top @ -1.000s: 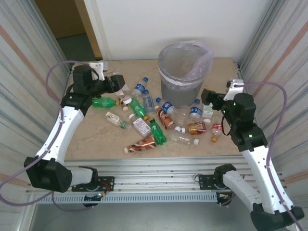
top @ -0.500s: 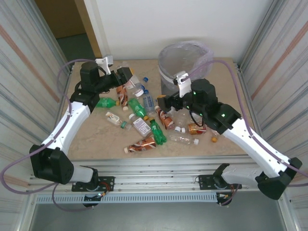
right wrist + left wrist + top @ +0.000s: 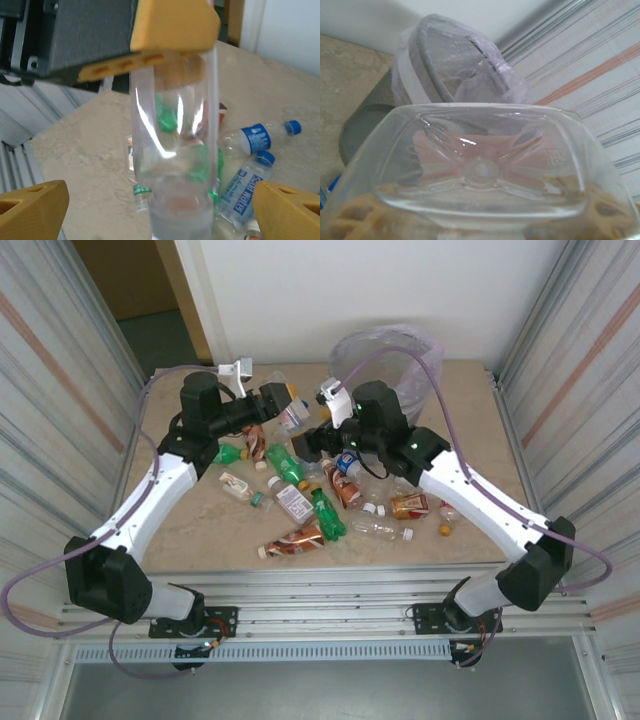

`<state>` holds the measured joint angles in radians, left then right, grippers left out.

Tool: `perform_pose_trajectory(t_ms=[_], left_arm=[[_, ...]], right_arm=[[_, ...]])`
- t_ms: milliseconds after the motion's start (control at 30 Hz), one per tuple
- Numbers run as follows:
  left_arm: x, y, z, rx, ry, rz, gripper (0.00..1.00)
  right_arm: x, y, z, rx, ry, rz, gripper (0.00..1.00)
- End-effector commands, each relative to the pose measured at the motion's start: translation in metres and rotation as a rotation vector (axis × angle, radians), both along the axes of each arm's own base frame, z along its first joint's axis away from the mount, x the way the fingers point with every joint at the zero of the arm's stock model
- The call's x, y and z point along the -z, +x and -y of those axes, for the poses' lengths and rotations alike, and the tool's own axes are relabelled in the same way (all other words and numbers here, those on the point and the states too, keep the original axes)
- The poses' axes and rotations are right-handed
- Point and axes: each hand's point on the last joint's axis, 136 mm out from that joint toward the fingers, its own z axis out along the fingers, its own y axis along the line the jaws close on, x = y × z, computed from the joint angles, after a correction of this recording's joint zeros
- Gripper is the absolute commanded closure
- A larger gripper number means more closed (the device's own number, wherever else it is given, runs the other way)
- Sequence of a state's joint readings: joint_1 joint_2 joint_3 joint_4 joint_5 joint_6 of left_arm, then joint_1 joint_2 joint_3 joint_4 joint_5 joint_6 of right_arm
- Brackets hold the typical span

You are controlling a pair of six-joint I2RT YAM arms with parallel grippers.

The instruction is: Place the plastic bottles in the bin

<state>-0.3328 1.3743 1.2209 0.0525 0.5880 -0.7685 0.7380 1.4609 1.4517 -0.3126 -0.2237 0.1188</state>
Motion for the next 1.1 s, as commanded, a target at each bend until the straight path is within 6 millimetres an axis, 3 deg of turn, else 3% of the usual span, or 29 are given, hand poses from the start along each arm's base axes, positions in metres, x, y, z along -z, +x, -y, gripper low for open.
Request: perform_pose_trajectory(t_ms=[0, 300, 400, 533, 600, 700, 767, 833, 1067], left_arm=[[-0.020, -0.016, 0.006, 0.043, -0.046, 0.038, 0.78], [-0.028, -0.025, 0.014, 0.076, -0.071, 0.050, 0.77], [-0.029, -0.027, 0.016, 0.085, -0.074, 0.050, 0.76], [-0.029, -0.029, 0.018, 0.094, -0.076, 0.053, 0.70], [-0.031, -0.029, 0.018, 0.097, -0.081, 0.055, 0.63], [-0.035, -0.030, 0.017, 0.092, -0.079, 0.074, 0.44], [-0.042, -0.031, 0.015, 0.083, -0.071, 0.095, 0.22], [-0.051, -0.032, 0.012, 0.071, -0.056, 0.123, 0.03], [-0.088, -0.045, -0.017, -0.035, -0.016, 0.247, 0.01]], right_arm=[[-0.015, 0.006, -0.011, -0.058, 0.047, 0.020, 0.11], [-0.007, 0.017, -0.025, -0.090, 0.078, 0.005, 0.22], [-0.005, 0.021, -0.027, -0.089, 0.082, 0.008, 0.30], [-0.006, 0.024, -0.028, -0.084, 0.093, 0.013, 0.47], [-0.007, 0.024, -0.028, -0.081, 0.094, 0.017, 0.57], [-0.008, 0.026, -0.025, -0.068, 0.091, 0.020, 0.68], [-0.010, 0.026, -0.021, -0.052, 0.090, 0.027, 0.77], [-0.012, 0.028, -0.015, -0.031, 0.091, 0.030, 0.78], [-0.030, 0.040, 0.016, 0.074, 0.098, 0.051, 0.81]])
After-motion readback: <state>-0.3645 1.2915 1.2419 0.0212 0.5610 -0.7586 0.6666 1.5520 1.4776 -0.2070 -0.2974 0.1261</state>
